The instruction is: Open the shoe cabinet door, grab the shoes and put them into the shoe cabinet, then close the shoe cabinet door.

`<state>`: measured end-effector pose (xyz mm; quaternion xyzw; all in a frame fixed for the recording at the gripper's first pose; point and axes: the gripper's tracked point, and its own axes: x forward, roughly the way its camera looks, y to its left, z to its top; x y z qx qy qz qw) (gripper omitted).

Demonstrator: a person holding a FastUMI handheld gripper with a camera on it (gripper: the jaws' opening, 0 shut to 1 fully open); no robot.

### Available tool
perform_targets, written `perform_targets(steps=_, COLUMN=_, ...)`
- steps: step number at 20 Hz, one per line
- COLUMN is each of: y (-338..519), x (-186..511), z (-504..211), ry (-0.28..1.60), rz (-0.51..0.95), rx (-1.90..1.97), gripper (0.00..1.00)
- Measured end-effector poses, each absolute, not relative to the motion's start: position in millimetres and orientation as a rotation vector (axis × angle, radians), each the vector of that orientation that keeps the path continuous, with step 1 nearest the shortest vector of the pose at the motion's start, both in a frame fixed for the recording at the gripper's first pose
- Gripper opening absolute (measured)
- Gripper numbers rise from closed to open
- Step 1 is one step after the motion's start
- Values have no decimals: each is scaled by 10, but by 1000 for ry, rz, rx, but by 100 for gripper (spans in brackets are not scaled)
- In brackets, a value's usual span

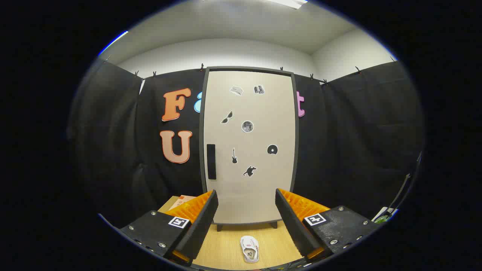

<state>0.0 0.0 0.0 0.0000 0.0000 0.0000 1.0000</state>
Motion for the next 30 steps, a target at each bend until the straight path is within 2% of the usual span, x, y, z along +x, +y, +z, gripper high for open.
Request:
perform_targets(steps=18, y=105, x=104, z=-46, ry=16, rz=-2, rx=9, gripper=95)
perform_targets(steps=25, y=548, x=514, z=-71, ry=8, rz=63, rx=7, gripper=95)
perform_targets(steps=30, y=925, x=1095, z=-103, ry=9, rz=108, rx=2, gripper=95)
